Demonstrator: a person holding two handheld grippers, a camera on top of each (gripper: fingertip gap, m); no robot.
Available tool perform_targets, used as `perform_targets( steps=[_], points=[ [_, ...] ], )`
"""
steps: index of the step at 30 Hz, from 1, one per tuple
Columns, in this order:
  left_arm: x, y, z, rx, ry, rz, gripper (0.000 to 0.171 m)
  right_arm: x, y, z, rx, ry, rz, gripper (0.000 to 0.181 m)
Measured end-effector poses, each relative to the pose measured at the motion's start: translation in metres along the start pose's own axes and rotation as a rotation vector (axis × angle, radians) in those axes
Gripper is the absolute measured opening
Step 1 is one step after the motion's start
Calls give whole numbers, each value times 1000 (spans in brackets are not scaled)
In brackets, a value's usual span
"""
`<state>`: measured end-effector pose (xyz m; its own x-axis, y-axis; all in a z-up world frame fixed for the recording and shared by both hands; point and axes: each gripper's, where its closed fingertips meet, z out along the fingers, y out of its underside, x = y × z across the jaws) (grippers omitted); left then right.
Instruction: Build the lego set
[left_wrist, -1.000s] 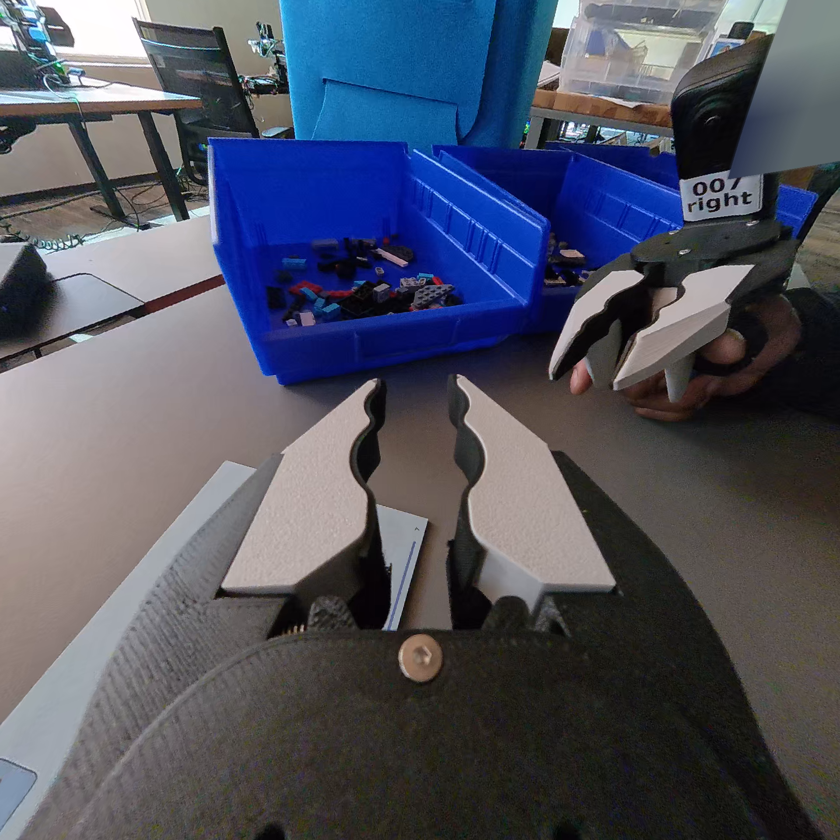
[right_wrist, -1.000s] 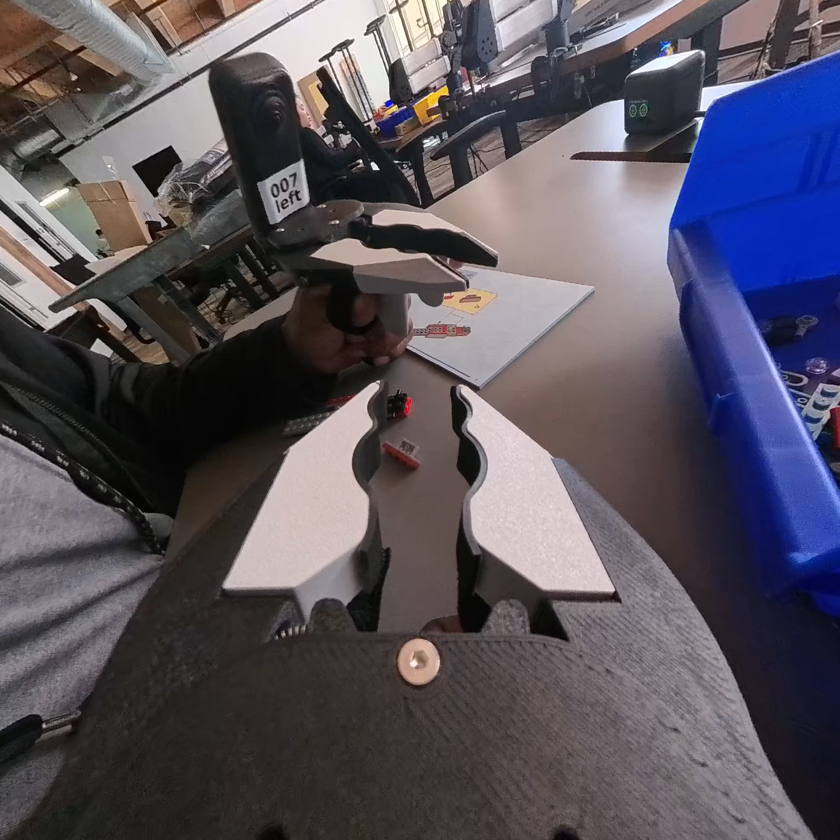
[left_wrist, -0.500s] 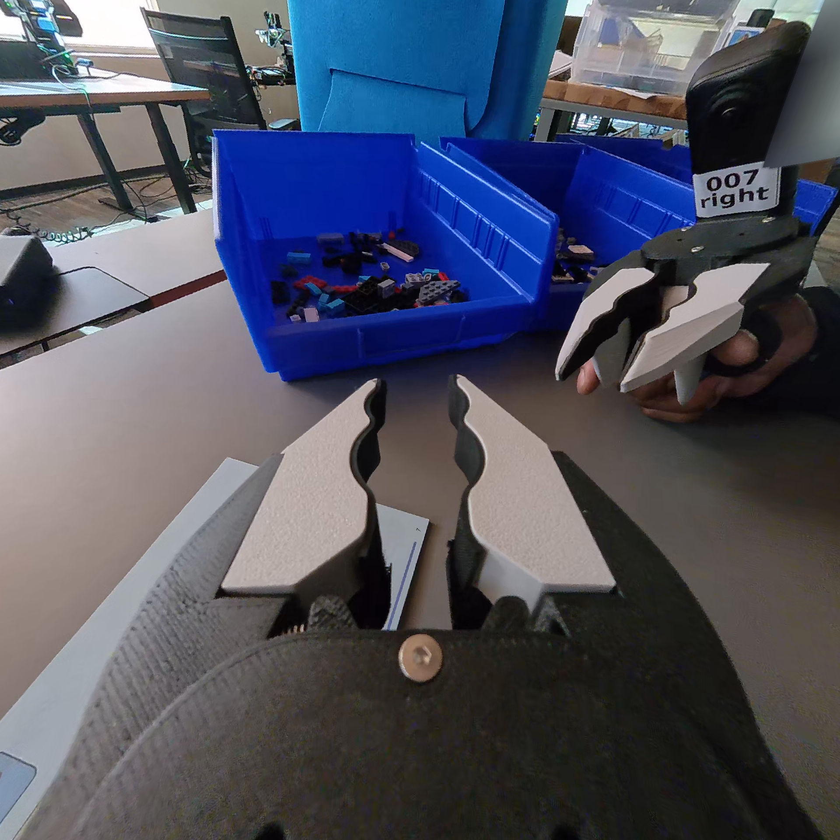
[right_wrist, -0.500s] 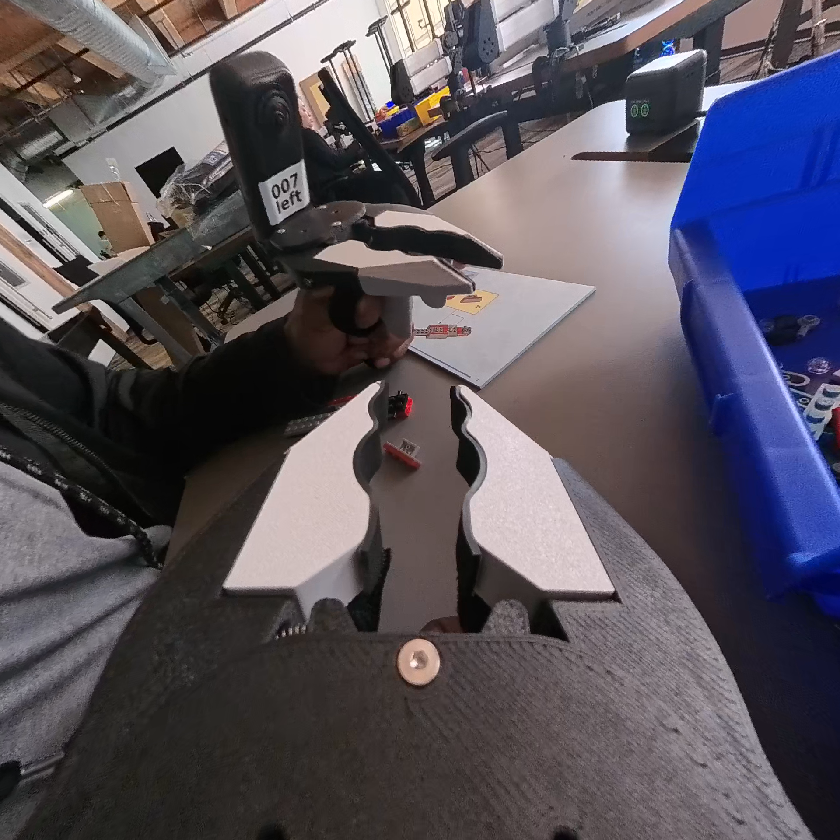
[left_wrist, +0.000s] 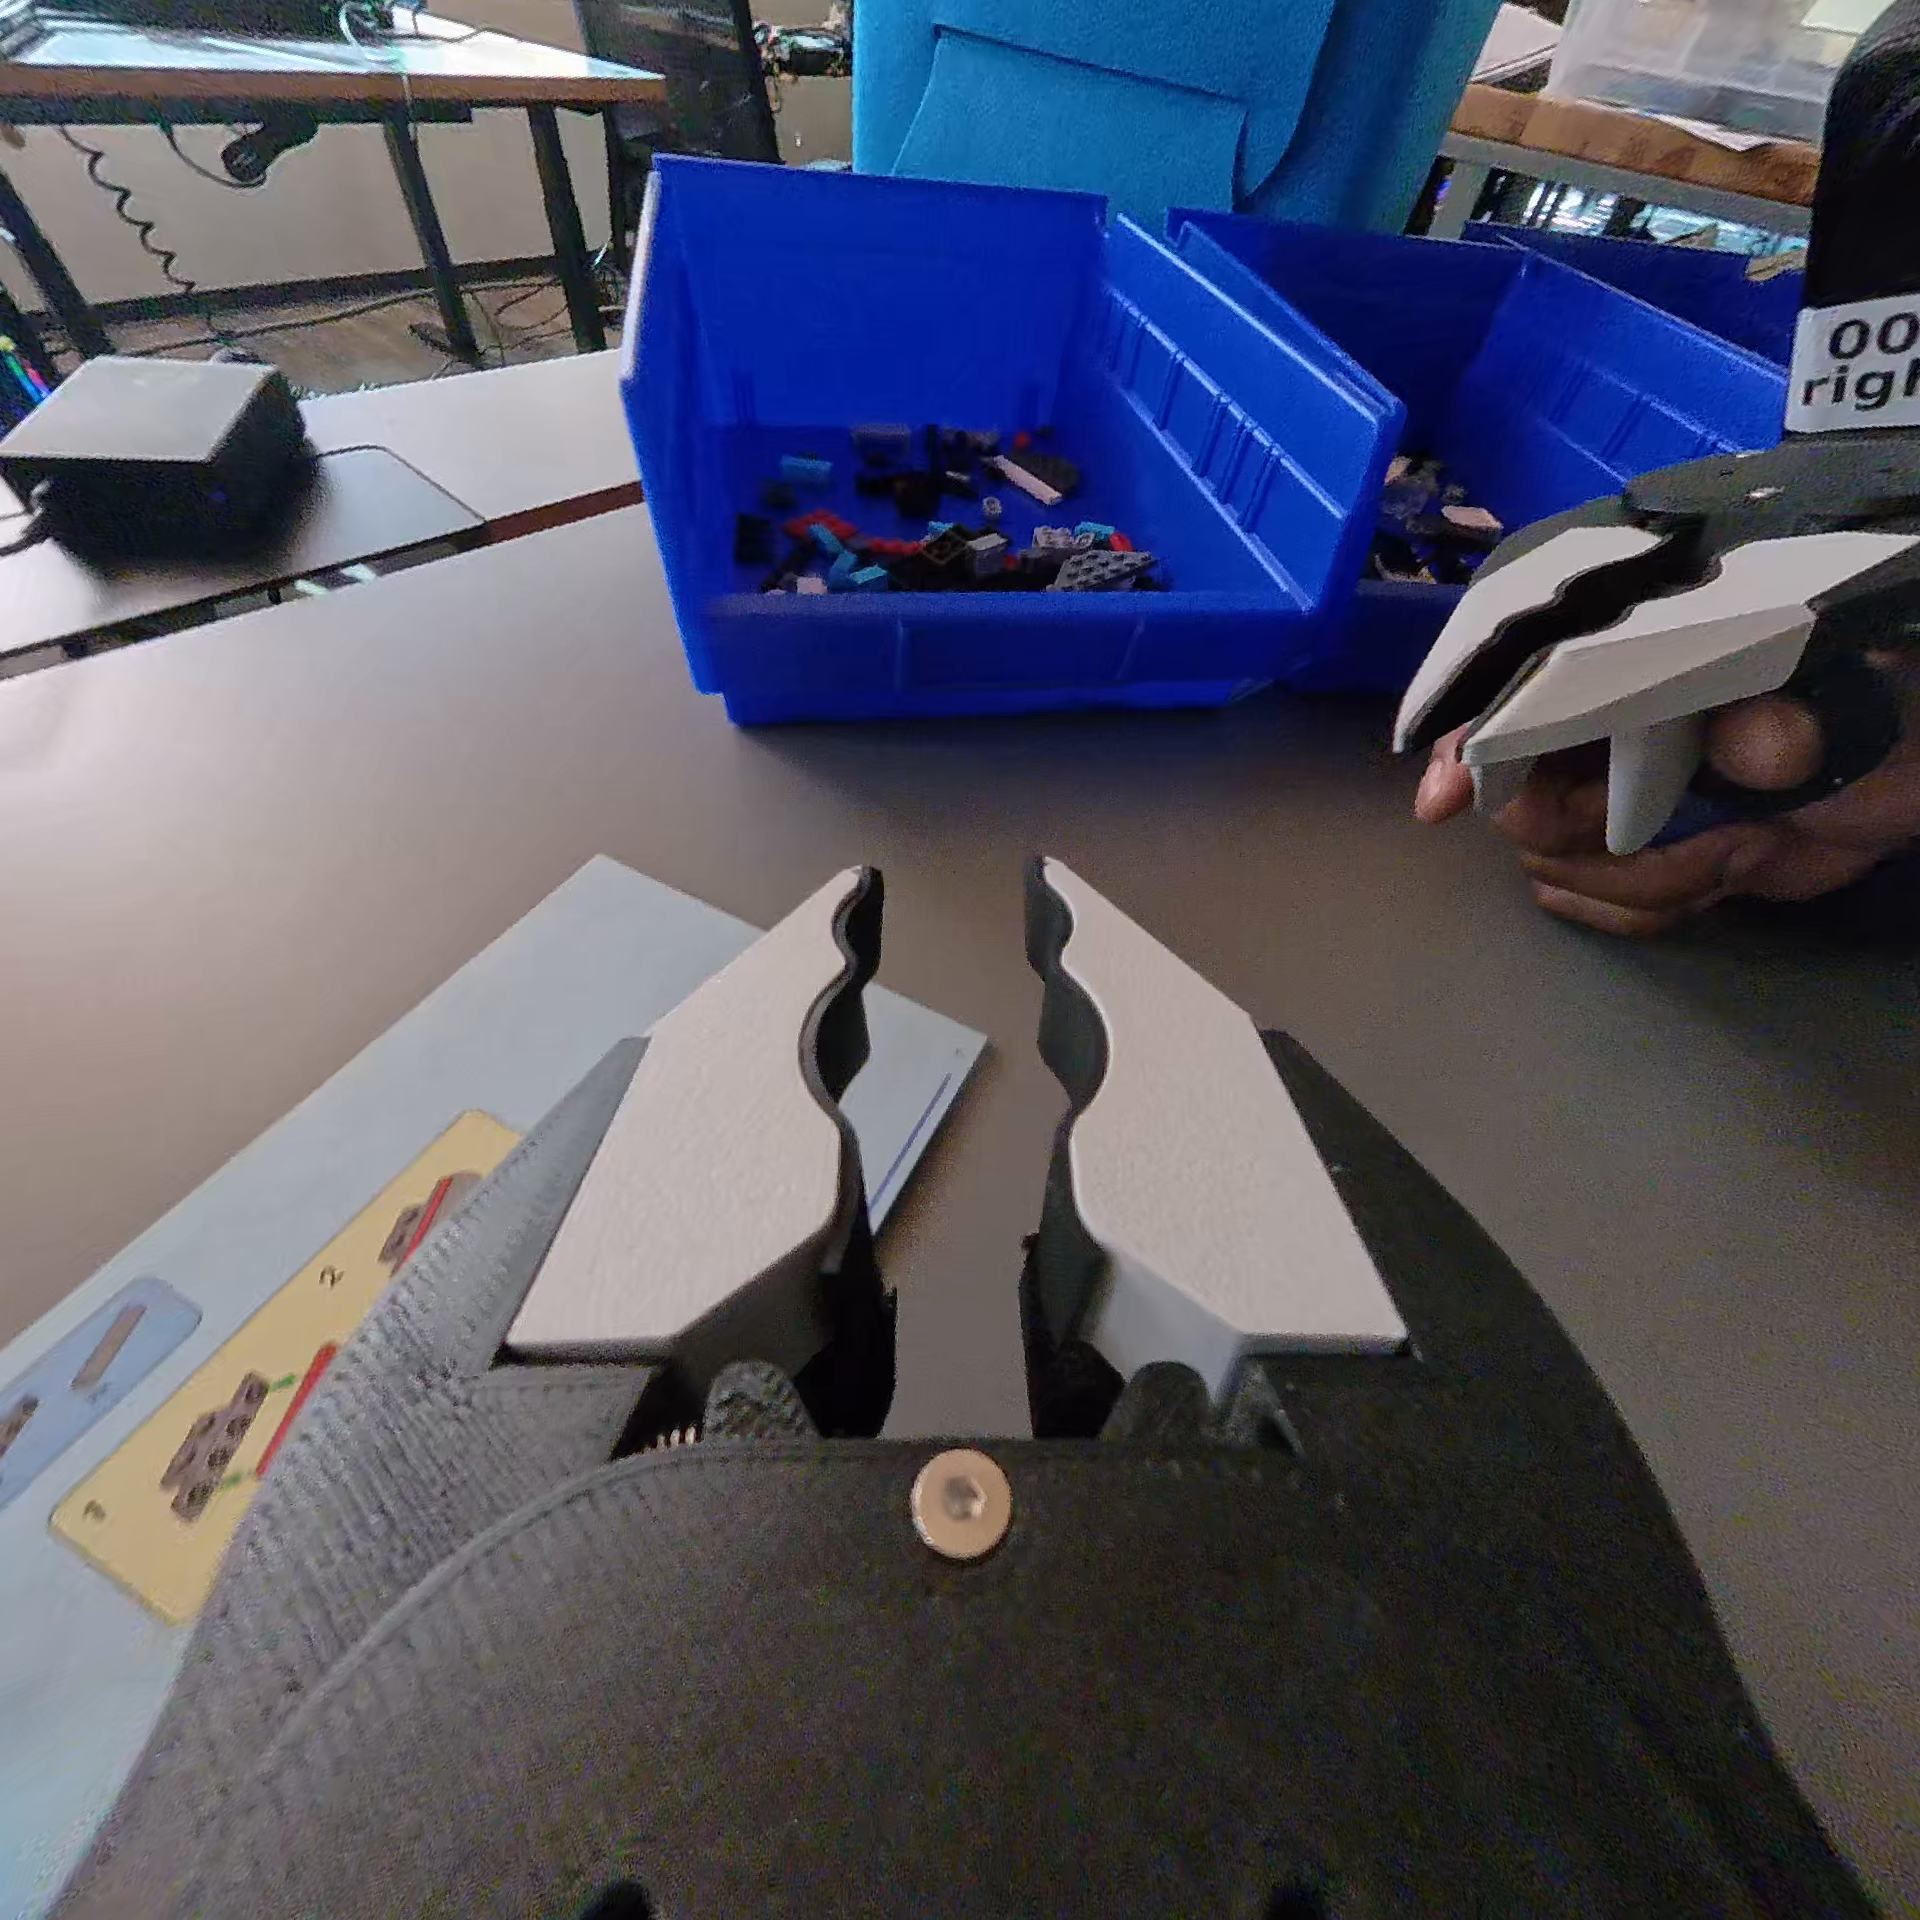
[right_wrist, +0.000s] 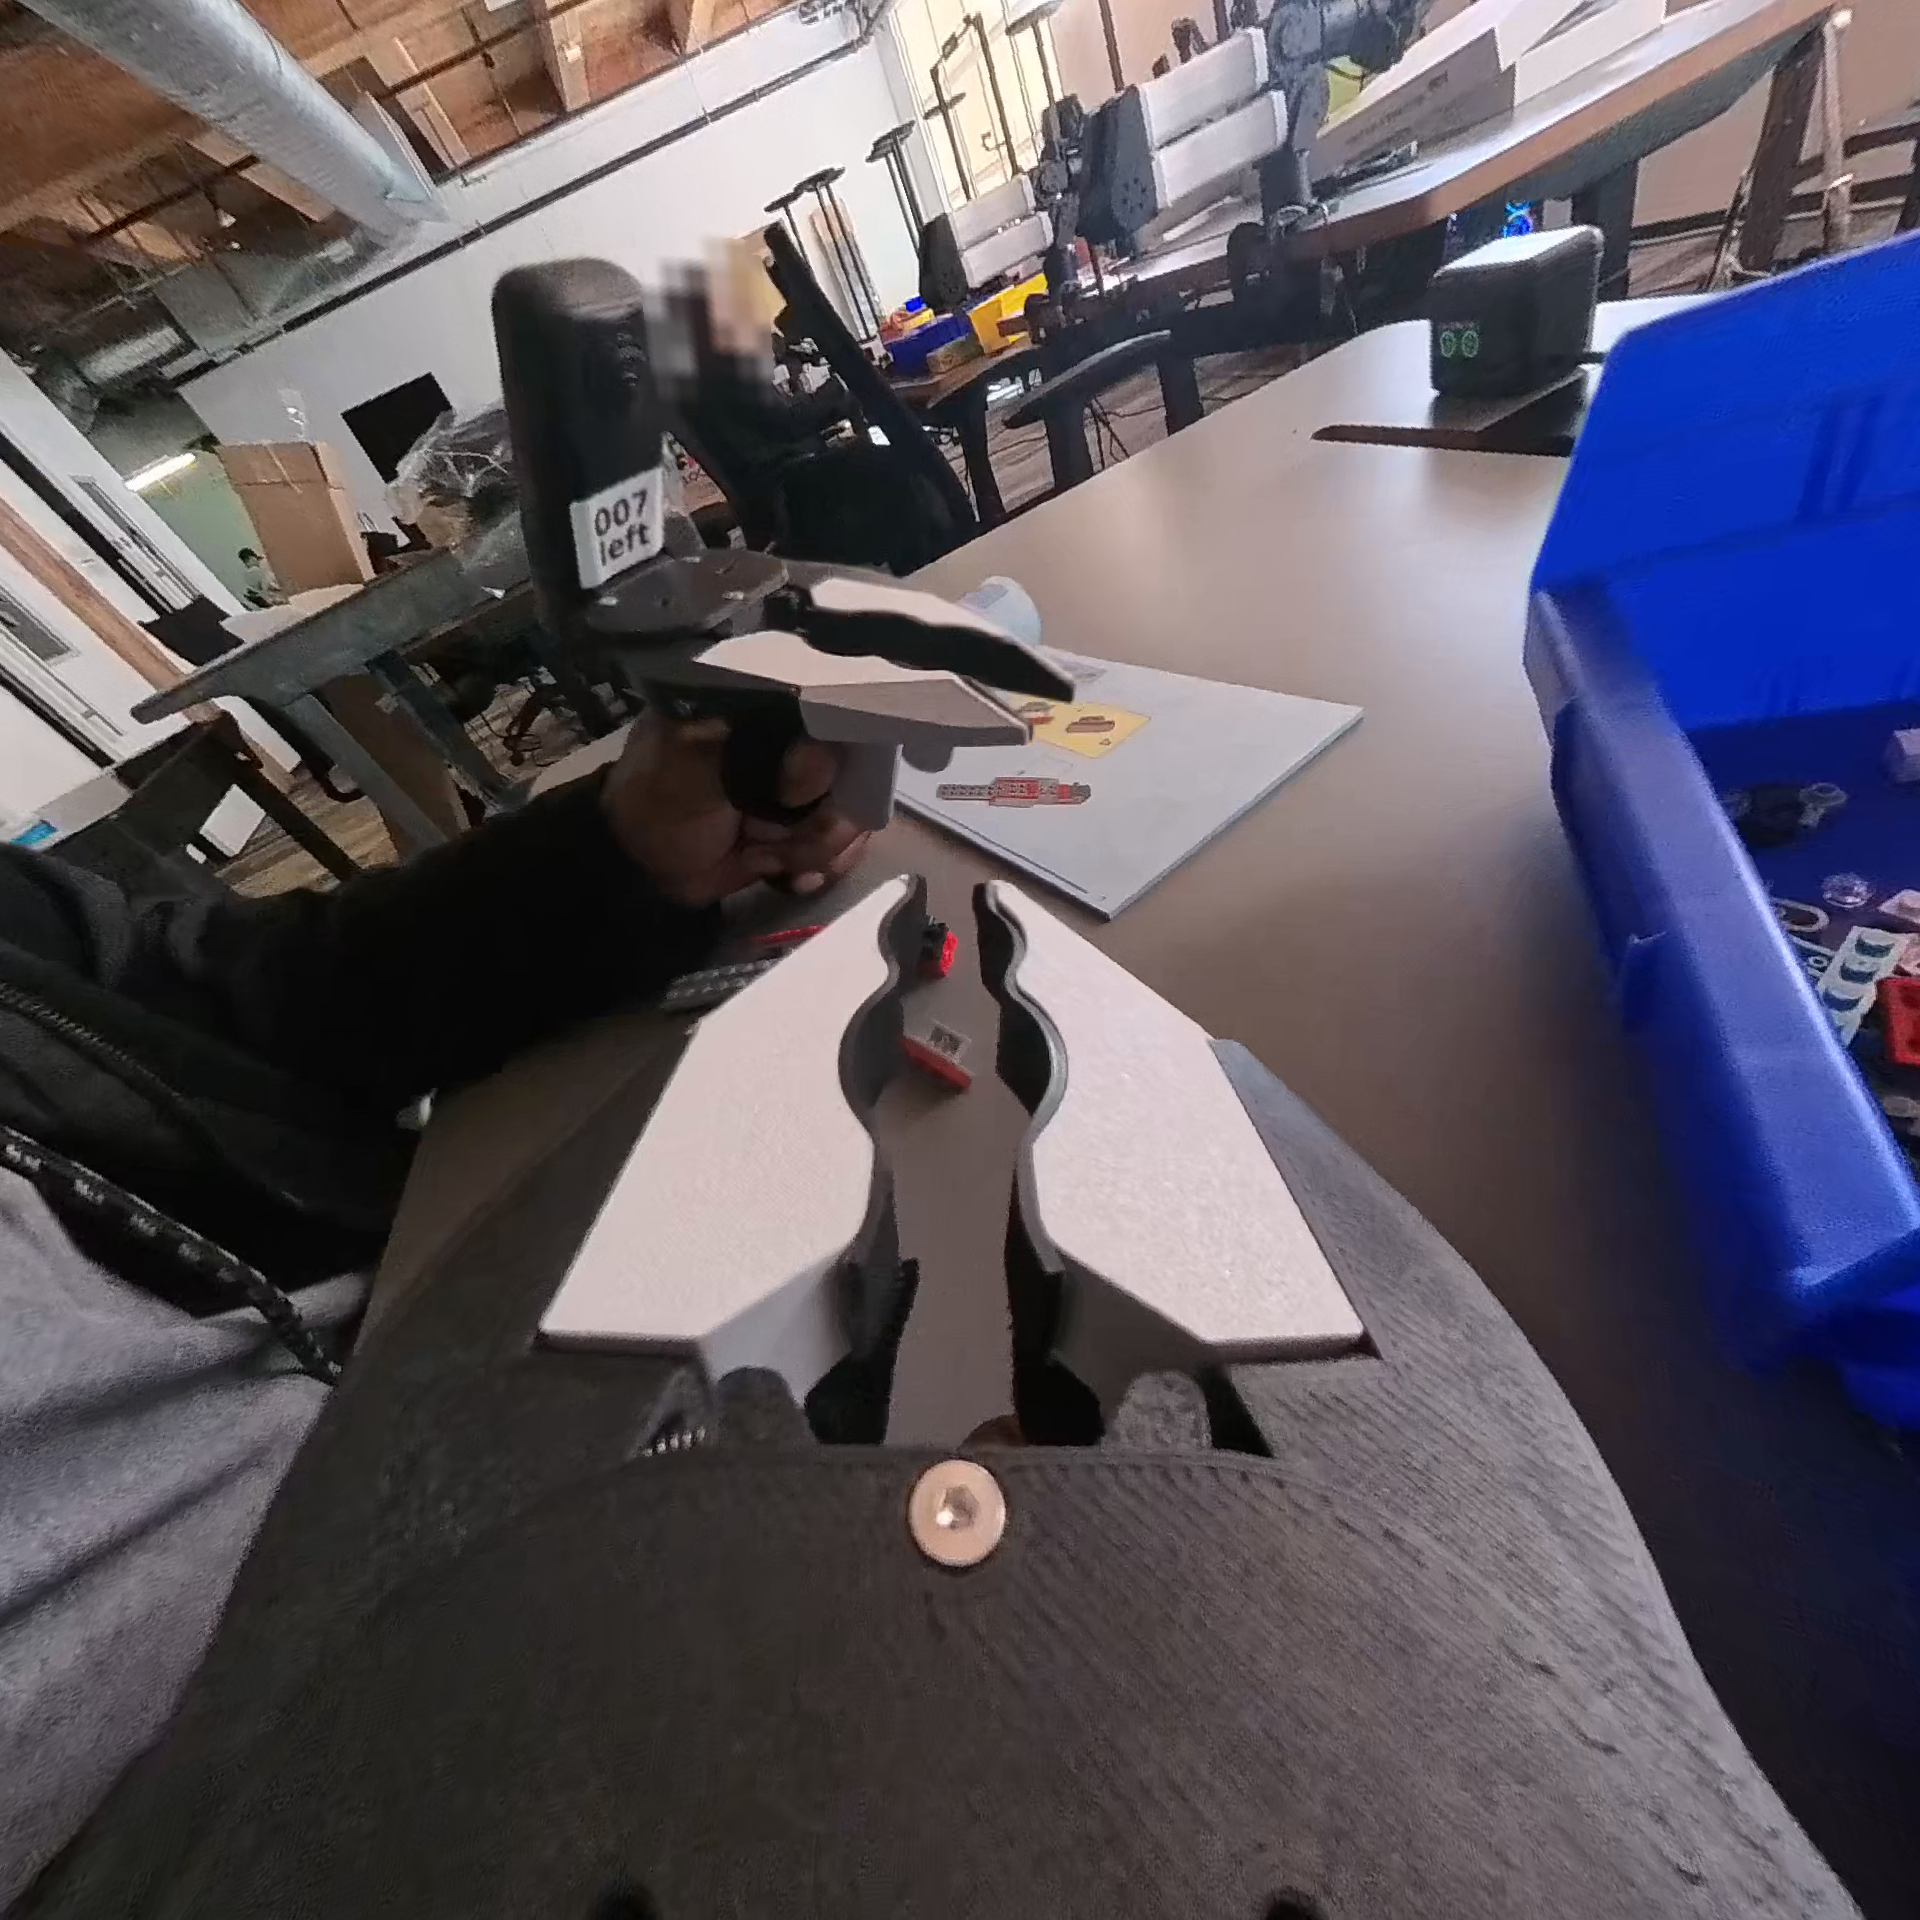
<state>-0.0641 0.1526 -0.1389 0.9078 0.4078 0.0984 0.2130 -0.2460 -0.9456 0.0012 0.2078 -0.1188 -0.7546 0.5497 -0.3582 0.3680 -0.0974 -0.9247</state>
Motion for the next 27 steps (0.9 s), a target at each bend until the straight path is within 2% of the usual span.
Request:
perform_targets(
  steps=[6,8,10,13,16,19,21,24,27],
  points=[
    [0,6,-11,-11,-28,-56,27,-9,0,-1,7,-40,-36,11],
    [8,-3,-9,-7,0,-60,26,-12,0,-1,3,-64,-39,11],
    [20,-26,-3,-22,57,-13,26,-18,2,-1,-5,-93,-50,11],
    [50,-77,19,-82,209,92,26,-26,6,1,-32,-138,-68,11],
    [84,-128,54,-174,345,237,26,-34,21,7,-125,-197,9,12],
    [128,-157,97,-294,516,337,27,-48,31,10,-175,-242,81,12],
    [158,-157,127,-385,627,409,28,-64,40,11,-208,-287,91,13],
    [189,-134,174,-545,707,540,29,-96,56,10,-285,-397,127,14],
    [219,-109,206,-649,779,648,30,-118,68,6,-341,-475,135,14]
  ],
)
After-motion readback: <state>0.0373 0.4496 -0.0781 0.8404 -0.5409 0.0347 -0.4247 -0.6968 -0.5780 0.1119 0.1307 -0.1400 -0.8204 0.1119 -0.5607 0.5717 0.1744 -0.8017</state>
